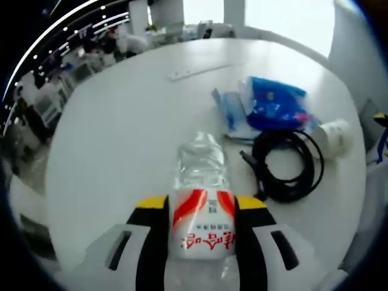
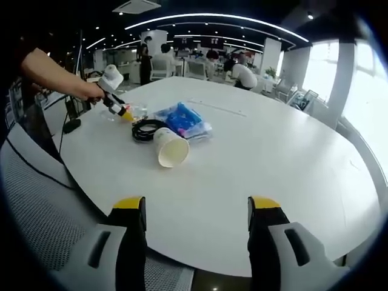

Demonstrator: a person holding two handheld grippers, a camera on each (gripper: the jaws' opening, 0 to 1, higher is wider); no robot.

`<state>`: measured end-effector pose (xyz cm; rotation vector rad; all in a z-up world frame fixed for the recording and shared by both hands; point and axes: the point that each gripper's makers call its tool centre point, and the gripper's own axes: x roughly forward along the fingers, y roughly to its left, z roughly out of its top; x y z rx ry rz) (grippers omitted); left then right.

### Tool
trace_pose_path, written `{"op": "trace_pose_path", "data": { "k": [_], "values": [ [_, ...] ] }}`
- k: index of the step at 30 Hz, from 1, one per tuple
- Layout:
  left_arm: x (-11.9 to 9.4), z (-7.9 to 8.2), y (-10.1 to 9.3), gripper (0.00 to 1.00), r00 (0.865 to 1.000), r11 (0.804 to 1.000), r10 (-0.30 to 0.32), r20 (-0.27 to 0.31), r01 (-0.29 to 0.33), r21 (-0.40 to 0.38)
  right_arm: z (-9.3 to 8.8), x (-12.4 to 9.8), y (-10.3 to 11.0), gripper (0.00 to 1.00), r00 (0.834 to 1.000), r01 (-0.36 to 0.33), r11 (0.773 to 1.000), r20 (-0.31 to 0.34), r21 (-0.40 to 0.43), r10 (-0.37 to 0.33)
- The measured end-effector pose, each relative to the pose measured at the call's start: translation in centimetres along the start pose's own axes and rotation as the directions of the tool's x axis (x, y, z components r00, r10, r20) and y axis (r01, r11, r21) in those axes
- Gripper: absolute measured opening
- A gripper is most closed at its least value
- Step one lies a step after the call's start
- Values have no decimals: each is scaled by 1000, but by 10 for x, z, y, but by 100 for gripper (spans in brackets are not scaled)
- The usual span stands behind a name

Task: Arrange the tabletop items into an orderly group along one side of the table until the central work area is clear of visible clutter.

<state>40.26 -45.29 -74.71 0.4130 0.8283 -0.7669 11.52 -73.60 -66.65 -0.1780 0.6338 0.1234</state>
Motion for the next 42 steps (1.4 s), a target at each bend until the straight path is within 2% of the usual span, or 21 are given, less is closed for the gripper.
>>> {"op": "trace_pose_path", "data": {
  "k": [11, 22, 27, 38, 42],
  "values": [
    [-11, -9, -5, 37, 998, 997, -35, -61, 38, 62, 2, 0, 0, 67, 1000, -3, 1000, 12, -3, 3],
    [-21, -11, -8, 38, 993, 989, -63, -100, 75, 126, 3, -1, 2, 67, 1000, -10, 1000, 16, -9, 10],
    [-27, -11, -16, 38, 989, 974, -89, -119, 111, 196, 4, 0, 4, 67, 1000, -15, 1000, 15, -20, 16],
    [-36, -16, -25, 37, 981, 947, -109, -162, 152, 282, 8, 0, 10, 68, 999, -29, 996, 17, -87, 31],
    [-43, -21, -29, 37, 974, 919, -114, -198, 179, 351, 11, 1, 15, 68, 998, -49, 992, 22, -115, 52]
  ]
}}
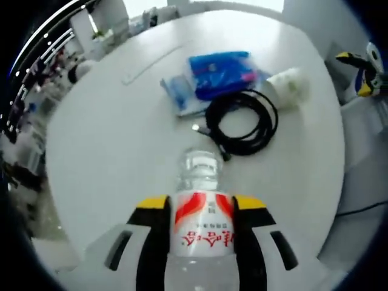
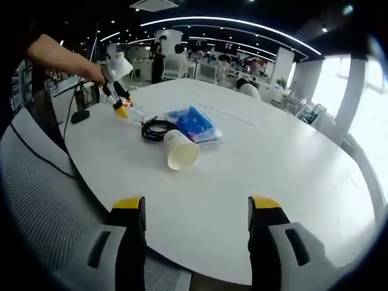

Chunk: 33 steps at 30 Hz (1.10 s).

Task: Arrange the tabletop items into an orderly group along one side of the table until the central work area is clear of visible clutter.

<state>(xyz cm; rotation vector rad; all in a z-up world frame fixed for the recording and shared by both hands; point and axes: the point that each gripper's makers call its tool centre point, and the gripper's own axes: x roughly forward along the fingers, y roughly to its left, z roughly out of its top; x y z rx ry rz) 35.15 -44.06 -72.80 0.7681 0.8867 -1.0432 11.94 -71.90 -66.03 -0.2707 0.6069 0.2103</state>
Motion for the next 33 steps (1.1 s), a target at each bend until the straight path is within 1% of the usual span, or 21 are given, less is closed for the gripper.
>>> {"op": "trace_pose_path", "data": {
  "k": [5, 7, 12, 20, 26, 33],
  "values": [
    [-1, -2, -5, 37, 1000, 999, -14, -20, 15, 52, 3, 1, 5, 69, 1000, -28, 999, 4, -21, 28],
    [-2, -3, -9, 37, 999, 997, -20, -29, 22, 79, 6, 2, 6, 69, 999, -38, 999, 10, -34, 39],
    [-1, -3, -12, 37, 998, 991, -36, -46, 42, 126, 16, 6, 7, 69, 998, -59, 997, 17, -52, 60],
    [-3, -6, -25, 37, 996, 983, -60, -68, 71, 172, 26, 10, 19, 68, 994, -105, 990, 24, -90, 108],
    [-6, -9, -37, 37, 992, 965, -74, -101, 97, 243, 32, 13, 29, 68, 990, -138, 984, 28, -117, 142],
    [-8, -10, -48, 37, 989, 949, -78, -127, 113, 296, 41, 19, 43, 67, 982, -177, 974, 44, -141, 185]
  ]
}}
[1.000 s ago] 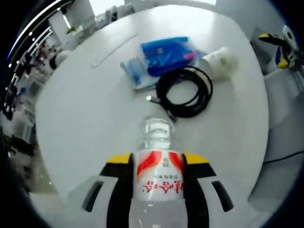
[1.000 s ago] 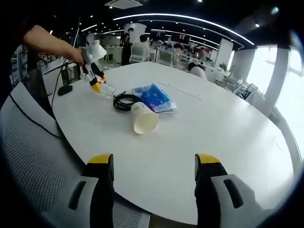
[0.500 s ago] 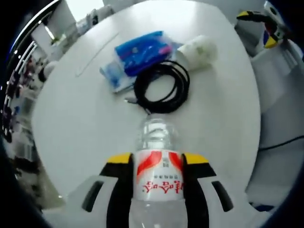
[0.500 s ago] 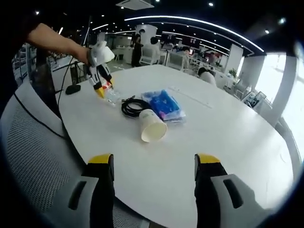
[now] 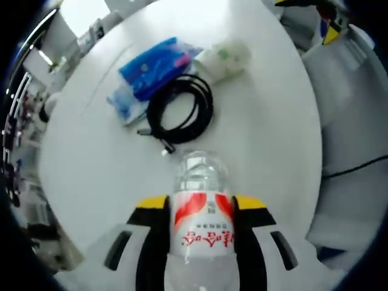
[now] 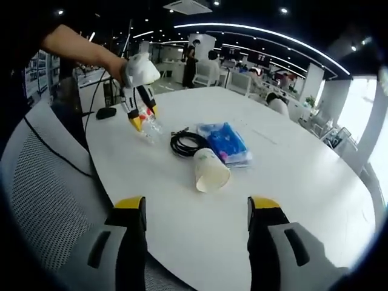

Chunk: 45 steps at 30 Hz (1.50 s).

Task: Arrange the tabletop items into an orderly group along one side of the table until the central work area is clear of visible clutter.

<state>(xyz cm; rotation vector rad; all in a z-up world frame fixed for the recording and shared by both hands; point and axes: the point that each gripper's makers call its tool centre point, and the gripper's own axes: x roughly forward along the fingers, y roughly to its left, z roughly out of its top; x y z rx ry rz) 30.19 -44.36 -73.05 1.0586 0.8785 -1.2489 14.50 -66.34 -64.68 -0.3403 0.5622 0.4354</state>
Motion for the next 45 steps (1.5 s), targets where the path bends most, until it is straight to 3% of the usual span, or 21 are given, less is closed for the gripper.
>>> {"op": "trace_pose_path", "data": {
  "k": [15, 28, 34, 45],
  "values": [
    [-2, 8, -28, 38, 999, 993, -34, -25, 36, 110, 19, 28, 34, 64, 993, -114, 993, 26, -39, 115],
    [-2, 20, -57, 38, 998, 978, -64, -29, 68, 196, 21, 47, 55, 61, 982, -186, 979, 25, -80, 189],
    [-1, 22, -68, 37, 996, 958, -67, -67, 83, 273, 21, 56, 64, 60, 976, -211, 974, 29, -83, 214],
    [-1, 37, -85, 37, 995, 949, -86, -43, 95, 302, 19, 74, 80, 56, 965, -258, 960, 21, -111, 262]
  ]
}}
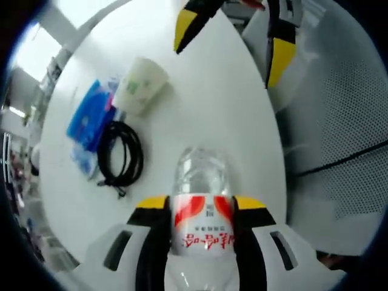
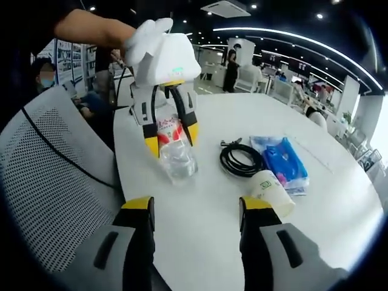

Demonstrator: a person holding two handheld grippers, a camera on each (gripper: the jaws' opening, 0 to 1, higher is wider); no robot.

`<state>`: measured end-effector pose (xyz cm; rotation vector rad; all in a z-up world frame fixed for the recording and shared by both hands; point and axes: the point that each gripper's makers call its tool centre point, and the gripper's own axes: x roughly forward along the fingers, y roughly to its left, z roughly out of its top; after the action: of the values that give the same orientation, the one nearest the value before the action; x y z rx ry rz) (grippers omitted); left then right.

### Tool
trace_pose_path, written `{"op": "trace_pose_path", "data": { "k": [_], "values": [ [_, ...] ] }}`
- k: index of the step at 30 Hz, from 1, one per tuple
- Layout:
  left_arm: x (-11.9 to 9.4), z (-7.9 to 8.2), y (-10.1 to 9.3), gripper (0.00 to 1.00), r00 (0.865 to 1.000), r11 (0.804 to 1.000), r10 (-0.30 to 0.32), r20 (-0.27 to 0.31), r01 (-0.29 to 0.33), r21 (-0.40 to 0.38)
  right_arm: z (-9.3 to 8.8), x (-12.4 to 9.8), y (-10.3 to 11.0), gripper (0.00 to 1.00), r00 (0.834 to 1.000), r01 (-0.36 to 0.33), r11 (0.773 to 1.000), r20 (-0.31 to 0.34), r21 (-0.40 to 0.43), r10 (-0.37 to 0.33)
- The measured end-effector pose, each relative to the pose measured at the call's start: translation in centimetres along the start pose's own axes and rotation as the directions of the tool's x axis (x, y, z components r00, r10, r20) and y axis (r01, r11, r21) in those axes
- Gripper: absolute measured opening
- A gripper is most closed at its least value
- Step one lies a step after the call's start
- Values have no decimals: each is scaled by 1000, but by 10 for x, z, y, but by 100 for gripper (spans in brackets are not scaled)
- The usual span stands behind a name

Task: Arrange the tabletop items into an orderly group along one side of the table until the central work area is clear of visible clutter.

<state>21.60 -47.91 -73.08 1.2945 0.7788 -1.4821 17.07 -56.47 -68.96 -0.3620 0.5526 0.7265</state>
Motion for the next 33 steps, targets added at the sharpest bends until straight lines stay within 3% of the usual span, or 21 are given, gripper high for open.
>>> {"op": "trace_pose_path", "data": {
  "k": [9, 21, 33],
  "values": [
    [2, 15, -9, 36, 1000, 999, -17, 18, 17, 31, 5, 19, 15, 53, 999, -51, 998, 2, -31, 51],
    [1, 23, -14, 36, 999, 998, -28, 19, 26, 60, 4, 38, 23, 49, 995, -101, 993, -26, -69, 99],
    [1, 32, -18, 36, 999, 996, -40, 16, 38, 81, -6, 65, 34, 43, 984, -166, 978, -88, -122, 156]
  ]
}}
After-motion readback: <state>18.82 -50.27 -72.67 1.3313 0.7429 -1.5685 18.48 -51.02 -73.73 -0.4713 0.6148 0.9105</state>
